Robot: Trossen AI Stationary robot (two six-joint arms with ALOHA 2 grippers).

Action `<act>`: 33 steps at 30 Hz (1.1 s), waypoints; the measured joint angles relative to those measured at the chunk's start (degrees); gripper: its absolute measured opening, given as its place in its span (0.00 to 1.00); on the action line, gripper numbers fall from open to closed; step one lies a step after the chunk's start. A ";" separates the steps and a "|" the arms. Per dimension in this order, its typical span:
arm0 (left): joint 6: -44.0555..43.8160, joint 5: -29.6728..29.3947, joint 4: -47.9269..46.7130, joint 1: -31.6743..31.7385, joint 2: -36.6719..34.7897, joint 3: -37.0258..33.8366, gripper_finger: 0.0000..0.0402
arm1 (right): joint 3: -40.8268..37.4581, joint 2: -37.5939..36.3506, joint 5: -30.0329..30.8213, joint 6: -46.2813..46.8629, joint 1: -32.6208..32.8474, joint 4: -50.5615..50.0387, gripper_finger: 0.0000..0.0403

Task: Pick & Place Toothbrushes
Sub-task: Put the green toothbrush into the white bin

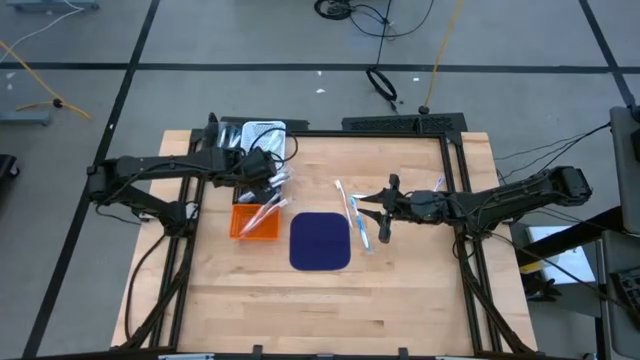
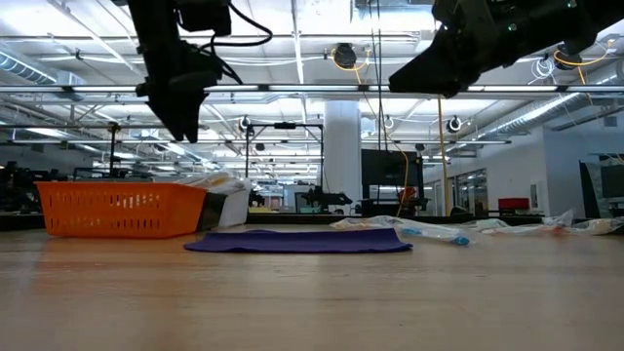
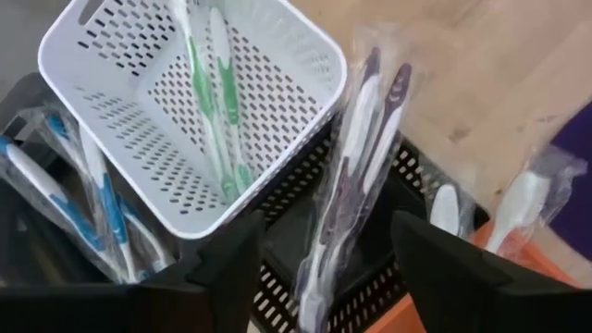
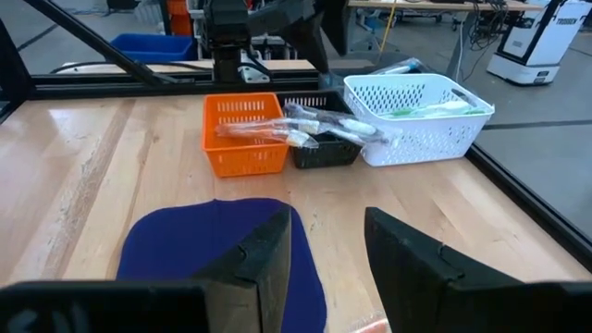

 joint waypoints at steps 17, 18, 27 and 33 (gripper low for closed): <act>10.72 6.57 26.93 -4.67 -2.27 0.06 0.61 | -0.05 0.04 4.74 7.66 -2.70 -11.47 0.32; 11.24 7.11 28.42 -5.12 -2.14 -0.01 0.61 | -0.05 0.04 4.74 9.01 -3.46 -13.11 0.32; 14.68 7.84 36.16 -8.75 -0.66 -0.04 0.61 | -0.05 -0.02 4.38 14.75 -8.54 -30.93 0.32; 14.71 7.80 37.29 -10.19 2.28 -0.12 0.61 | -0.05 -0.05 3.47 16.08 -12.77 -39.98 0.32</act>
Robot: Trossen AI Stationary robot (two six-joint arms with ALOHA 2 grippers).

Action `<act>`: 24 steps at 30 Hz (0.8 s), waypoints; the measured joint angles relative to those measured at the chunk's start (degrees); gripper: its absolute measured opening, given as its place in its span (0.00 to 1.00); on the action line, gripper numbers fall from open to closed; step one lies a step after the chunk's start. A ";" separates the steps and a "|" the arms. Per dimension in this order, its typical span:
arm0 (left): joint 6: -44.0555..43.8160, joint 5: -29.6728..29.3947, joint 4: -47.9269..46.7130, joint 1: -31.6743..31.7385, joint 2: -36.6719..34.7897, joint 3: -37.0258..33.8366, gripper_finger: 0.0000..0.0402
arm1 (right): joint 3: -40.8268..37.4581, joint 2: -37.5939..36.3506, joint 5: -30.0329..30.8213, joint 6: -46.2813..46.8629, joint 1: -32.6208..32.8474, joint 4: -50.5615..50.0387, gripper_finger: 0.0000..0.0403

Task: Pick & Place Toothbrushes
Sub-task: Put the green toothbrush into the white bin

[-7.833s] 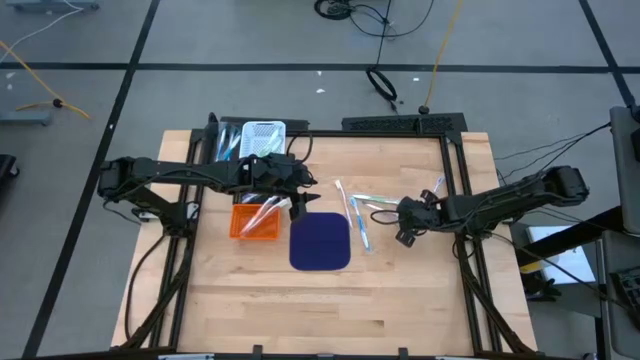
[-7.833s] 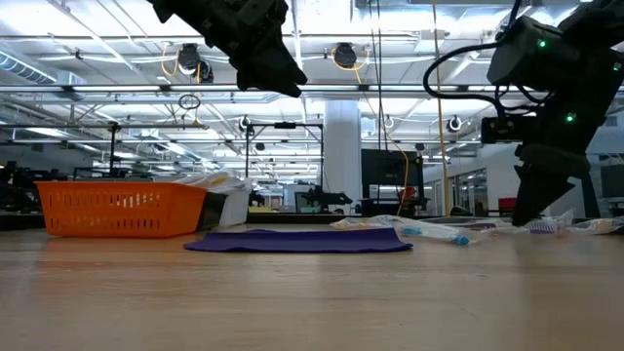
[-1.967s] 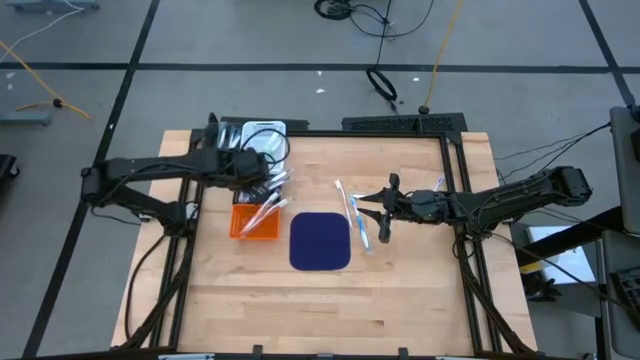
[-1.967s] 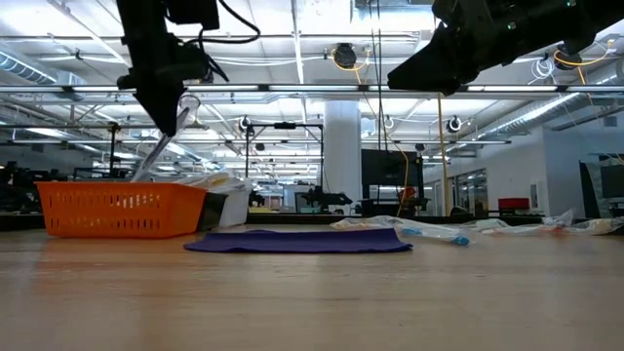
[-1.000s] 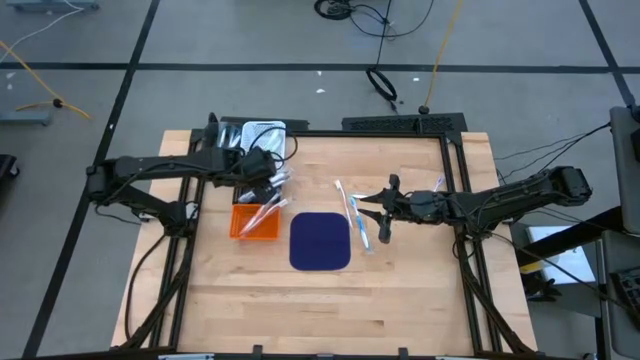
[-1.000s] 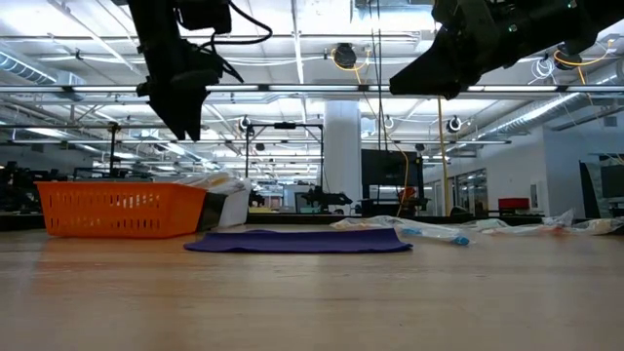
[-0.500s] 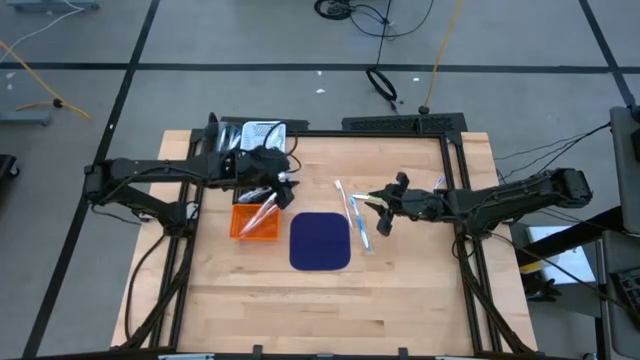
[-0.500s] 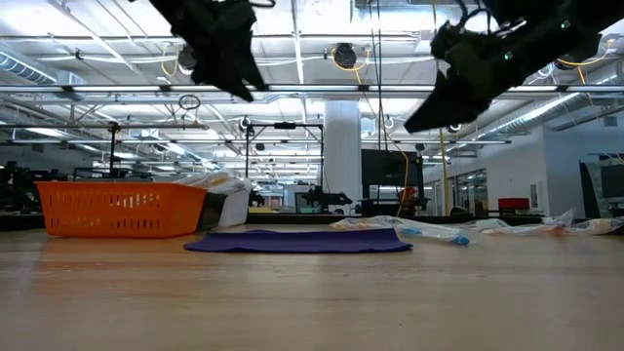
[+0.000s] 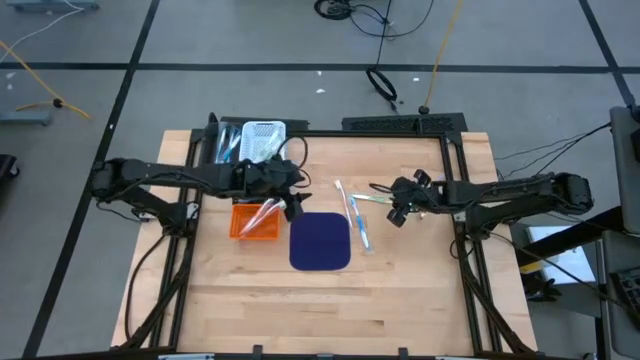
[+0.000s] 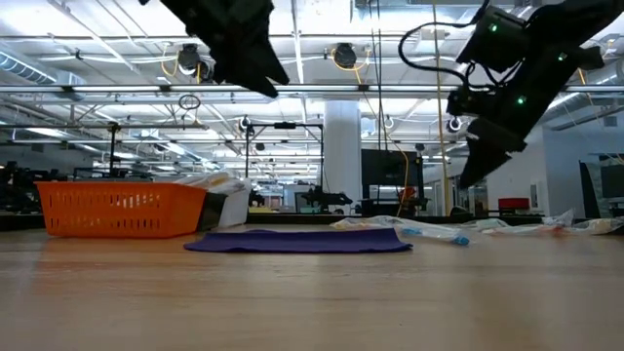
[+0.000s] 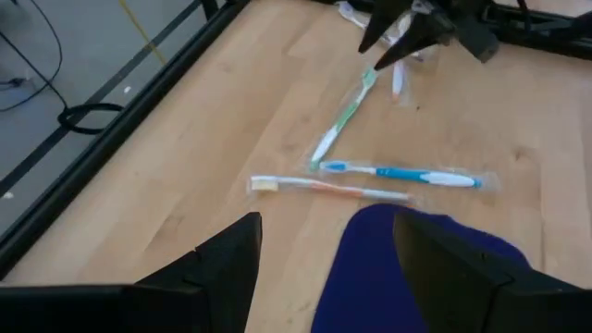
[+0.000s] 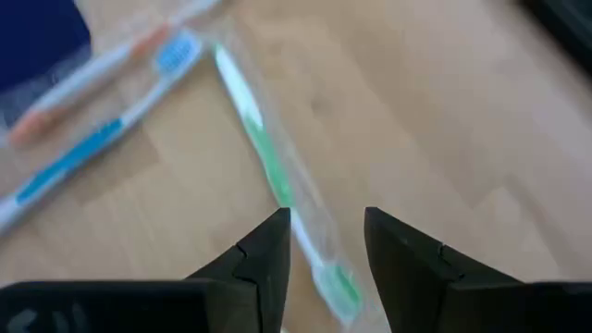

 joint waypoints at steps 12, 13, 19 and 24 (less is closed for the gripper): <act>0.00 0.00 9.48 -2.40 10.03 0.11 0.61 | -0.02 0.01 -9.58 -5.45 -5.60 -7.86 0.32; -0.01 0.00 11.08 -2.67 10.91 0.09 0.61 | -0.02 0.01 -9.56 -5.61 -5.78 -8.32 0.32; -0.03 0.03 14.58 -3.73 13.94 0.14 0.61 | -0.02 0.01 -10.32 -6.54 -6.68 -9.86 0.32; -0.04 0.02 15.98 -4.73 13.76 0.11 0.61 | -1.35 0.03 -11.06 -6.94 -6.66 -8.33 0.32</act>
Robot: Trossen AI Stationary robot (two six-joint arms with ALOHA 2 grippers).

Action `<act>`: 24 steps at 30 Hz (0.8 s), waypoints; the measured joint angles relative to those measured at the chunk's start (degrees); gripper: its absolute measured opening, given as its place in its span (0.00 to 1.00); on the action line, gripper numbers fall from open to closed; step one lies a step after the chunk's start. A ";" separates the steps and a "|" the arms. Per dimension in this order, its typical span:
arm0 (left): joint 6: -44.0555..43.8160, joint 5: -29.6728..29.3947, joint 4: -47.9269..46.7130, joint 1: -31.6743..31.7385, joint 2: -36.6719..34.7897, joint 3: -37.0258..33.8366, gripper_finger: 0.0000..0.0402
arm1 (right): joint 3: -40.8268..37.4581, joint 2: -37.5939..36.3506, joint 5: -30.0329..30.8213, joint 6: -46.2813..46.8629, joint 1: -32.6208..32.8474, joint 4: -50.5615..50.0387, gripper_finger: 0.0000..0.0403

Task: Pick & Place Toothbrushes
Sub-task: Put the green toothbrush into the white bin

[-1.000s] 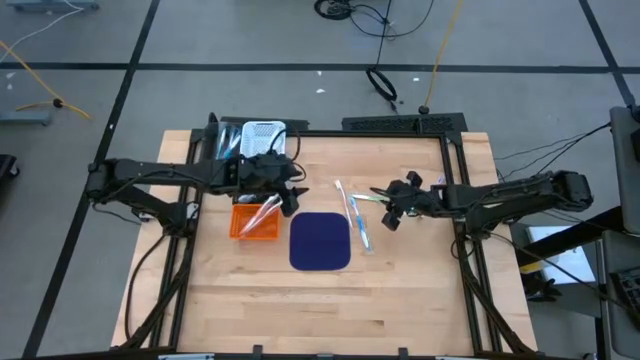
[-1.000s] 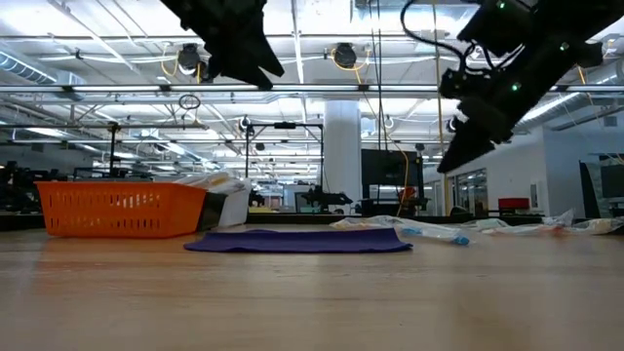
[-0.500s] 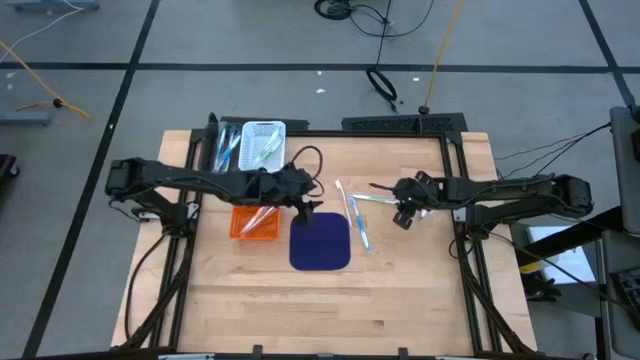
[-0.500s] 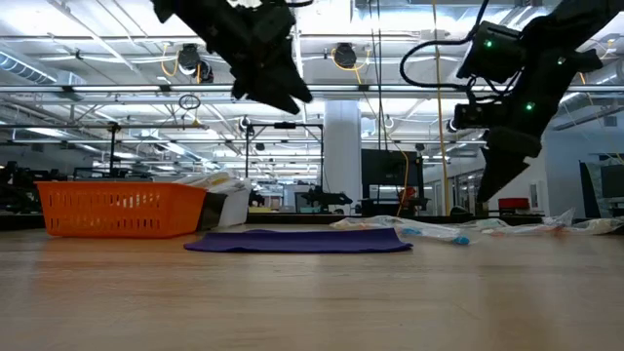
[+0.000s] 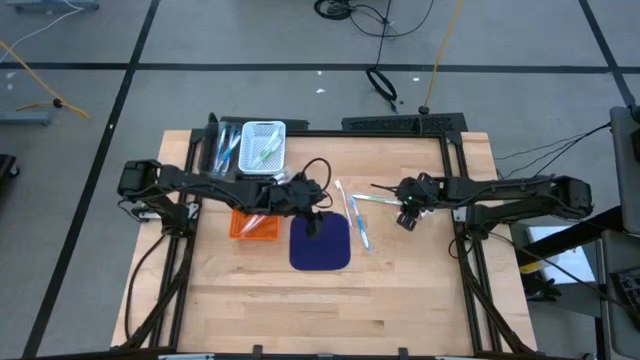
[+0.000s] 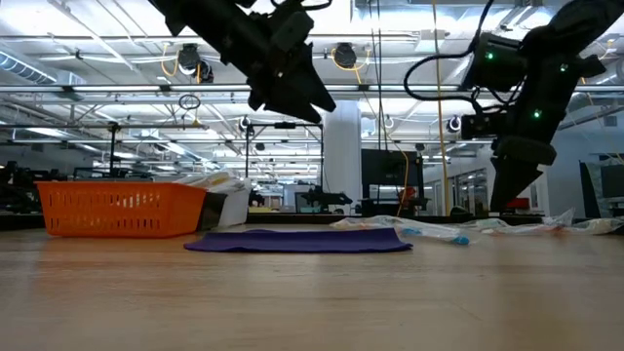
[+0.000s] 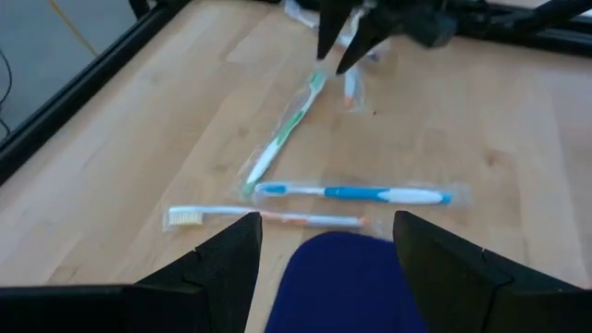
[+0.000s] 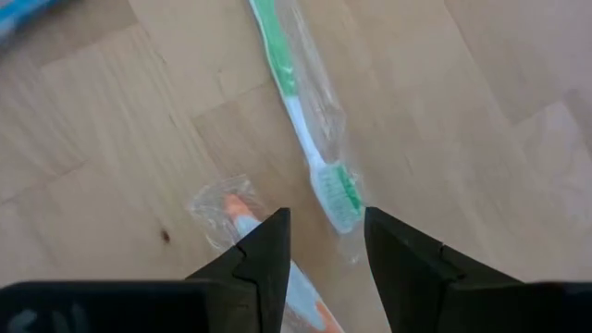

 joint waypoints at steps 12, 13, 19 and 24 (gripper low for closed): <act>1.24 0.00 3.43 -1.08 0.02 0.00 0.61 | -8.03 0.00 0.13 -1.07 0.00 9.92 0.32; 1.18 -0.01 3.41 -1.08 0.02 0.00 0.61 | -8.33 0.00 0.15 -1.07 0.00 10.28 0.31; 0.91 -0.01 3.41 -1.08 0.02 0.00 0.61 | -8.72 -0.02 0.08 -1.07 0.00 10.32 0.14; 0.90 -0.01 3.40 -1.08 0.02 0.00 0.61 | -8.77 -0.02 0.08 0.10 0.00 10.52 0.02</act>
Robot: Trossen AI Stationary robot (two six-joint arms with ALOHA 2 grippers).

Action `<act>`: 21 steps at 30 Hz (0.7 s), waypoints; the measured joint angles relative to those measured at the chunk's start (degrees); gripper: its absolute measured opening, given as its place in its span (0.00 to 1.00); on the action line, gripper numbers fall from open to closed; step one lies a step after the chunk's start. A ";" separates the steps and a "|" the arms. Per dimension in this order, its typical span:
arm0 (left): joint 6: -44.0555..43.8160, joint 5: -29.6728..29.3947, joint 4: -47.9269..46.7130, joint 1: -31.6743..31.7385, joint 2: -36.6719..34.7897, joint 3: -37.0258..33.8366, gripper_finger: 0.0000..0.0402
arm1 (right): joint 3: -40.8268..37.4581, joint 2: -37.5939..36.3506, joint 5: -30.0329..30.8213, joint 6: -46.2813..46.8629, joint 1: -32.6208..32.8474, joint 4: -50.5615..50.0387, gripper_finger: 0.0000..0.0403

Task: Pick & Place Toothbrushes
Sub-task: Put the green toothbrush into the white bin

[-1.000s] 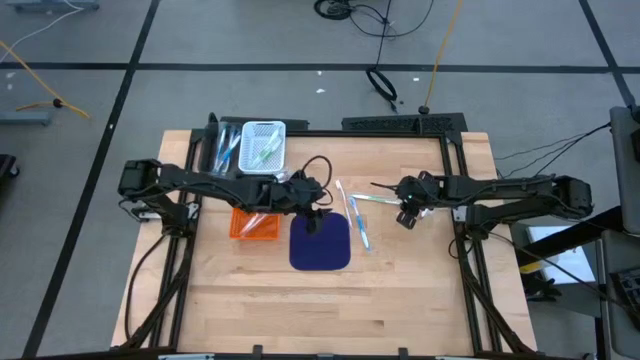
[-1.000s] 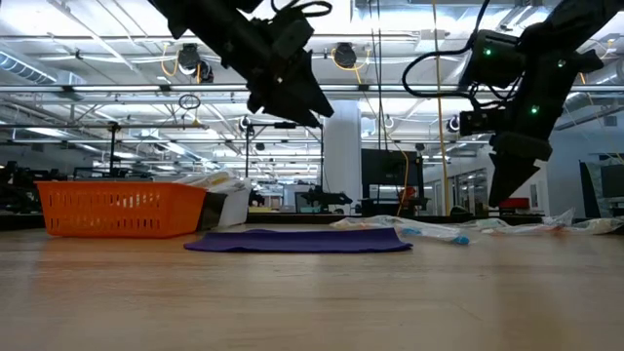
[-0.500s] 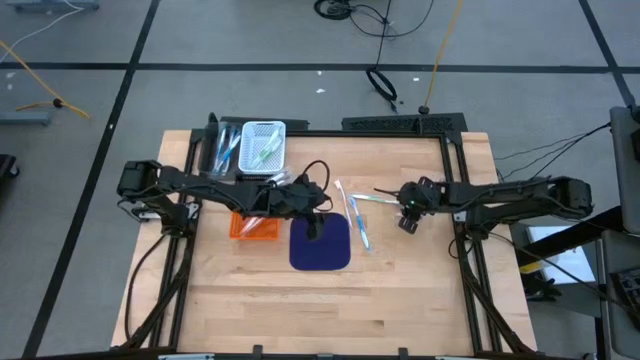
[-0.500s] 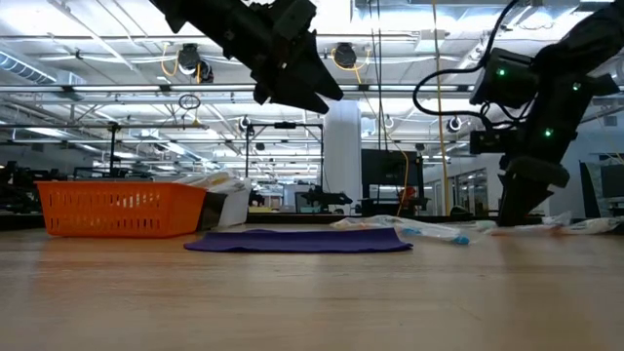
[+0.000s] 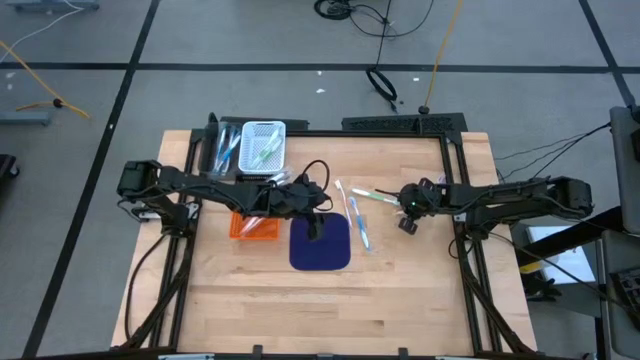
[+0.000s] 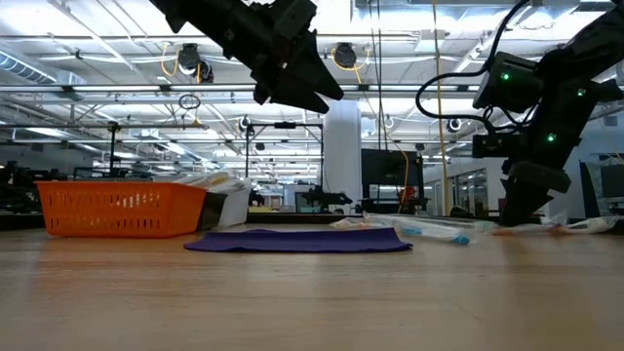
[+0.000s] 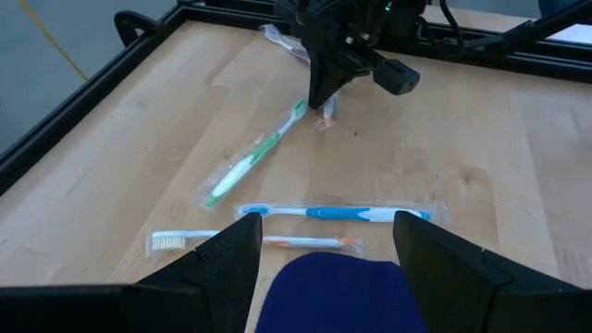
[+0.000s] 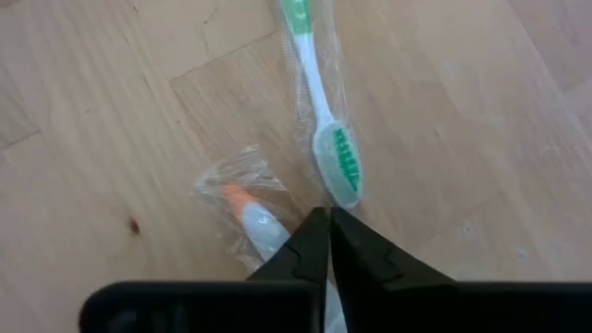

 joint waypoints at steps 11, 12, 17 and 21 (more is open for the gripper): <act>-0.10 0.00 -0.03 0.00 0.00 0.00 0.61 | 4.70 -0.47 -0.15 1.27 2.02 0.21 0.00; -0.23 0.00 -0.03 0.00 0.00 0.00 0.61 | 5.38 -0.71 -0.12 1.25 2.29 0.27 0.00; -0.75 0.00 -0.05 0.00 0.00 0.00 0.61 | 7.71 -2.80 0.00 0.18 3.22 0.29 0.00; -0.78 0.00 -0.08 0.00 0.00 0.00 0.61 | 8.15 -5.83 0.37 0.10 3.97 0.27 0.00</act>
